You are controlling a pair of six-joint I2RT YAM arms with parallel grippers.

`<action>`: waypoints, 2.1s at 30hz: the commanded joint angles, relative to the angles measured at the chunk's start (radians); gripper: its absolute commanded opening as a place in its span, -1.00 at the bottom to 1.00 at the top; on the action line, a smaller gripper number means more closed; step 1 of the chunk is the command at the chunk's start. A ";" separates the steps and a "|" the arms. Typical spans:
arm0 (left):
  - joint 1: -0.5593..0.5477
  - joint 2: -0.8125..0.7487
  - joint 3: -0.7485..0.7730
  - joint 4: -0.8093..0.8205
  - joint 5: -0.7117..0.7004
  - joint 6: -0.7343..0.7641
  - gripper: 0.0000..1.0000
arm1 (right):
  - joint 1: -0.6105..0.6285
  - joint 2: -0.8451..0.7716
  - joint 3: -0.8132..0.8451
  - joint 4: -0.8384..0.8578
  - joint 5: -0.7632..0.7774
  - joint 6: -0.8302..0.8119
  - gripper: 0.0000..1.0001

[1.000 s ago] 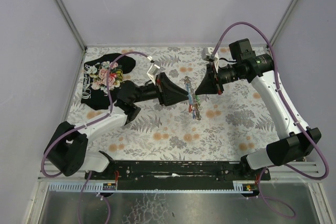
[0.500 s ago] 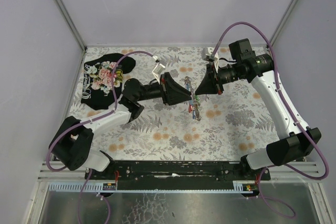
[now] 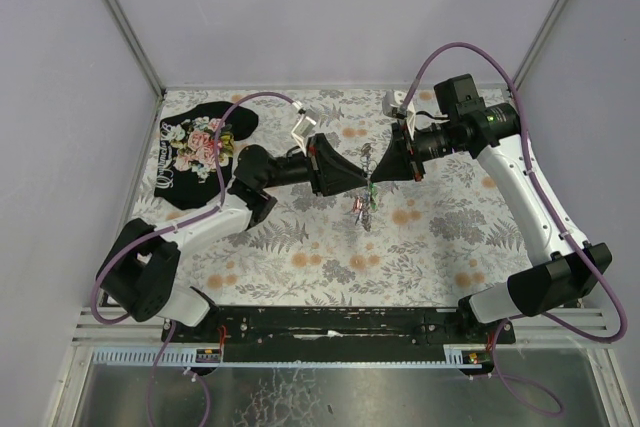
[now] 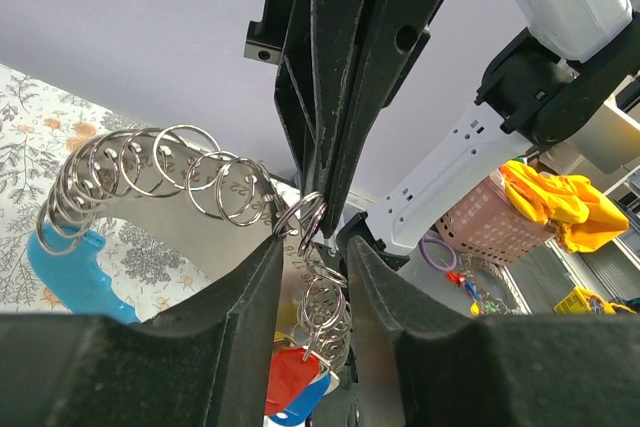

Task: Remove the keys from the keyring
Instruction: Remove the key from the keyring.

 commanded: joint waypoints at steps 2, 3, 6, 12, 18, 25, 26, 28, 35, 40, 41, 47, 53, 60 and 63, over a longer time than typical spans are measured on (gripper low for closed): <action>-0.010 0.007 0.036 0.048 0.034 -0.006 -0.41 | 0.013 0.013 0.026 -0.011 -0.004 -0.011 -1.00; -0.010 0.006 0.038 0.043 0.038 0.000 -0.45 | 0.014 0.017 0.027 -0.016 0.001 -0.012 -1.00; -0.009 0.006 0.045 0.019 0.046 0.012 -0.56 | 0.019 0.029 0.045 -0.034 0.023 -0.019 -1.00; -0.011 0.012 0.063 -0.012 0.056 0.027 -0.59 | 0.024 0.049 0.080 -0.066 0.039 -0.029 -1.00; -0.013 0.007 0.067 -0.081 0.065 0.065 -0.57 | 0.025 0.049 0.098 -0.067 0.042 -0.025 -1.00; -0.013 -0.003 0.079 -0.186 0.068 0.135 -0.57 | 0.024 0.052 0.100 -0.074 0.046 -0.028 -1.00; -0.013 -0.005 0.082 -0.201 0.067 0.144 -0.57 | 0.025 0.052 0.100 -0.075 0.046 -0.029 -1.00; -0.013 -0.007 0.092 -0.237 0.065 0.168 -0.58 | 0.025 0.051 0.101 -0.076 0.050 -0.029 -1.00; -0.012 -0.006 0.118 -0.301 0.073 0.213 -1.00 | 0.025 0.049 0.108 -0.085 0.057 -0.035 -1.00; -0.012 -0.032 0.095 -0.283 0.044 0.229 -1.00 | 0.024 0.045 0.107 -0.082 0.052 -0.034 -0.94; -0.011 -0.040 0.082 -0.262 0.030 0.228 -1.00 | 0.024 0.043 0.107 -0.079 0.047 -0.032 -0.89; -0.012 -0.110 -0.034 -0.068 -0.088 0.197 -1.00 | 0.023 0.032 0.112 -0.042 -0.011 0.015 -0.33; -0.013 -0.142 -0.167 0.250 -0.219 0.117 -1.00 | -0.003 0.012 0.120 0.006 -0.059 0.068 -0.16; -0.031 -0.101 -0.232 0.607 -0.402 0.006 -1.00 | -0.019 -0.050 -0.028 0.234 -0.185 0.222 -0.16; -0.055 -0.114 -0.205 0.605 -0.446 0.023 -1.00 | -0.022 -0.080 -0.082 0.384 -0.218 0.334 -0.16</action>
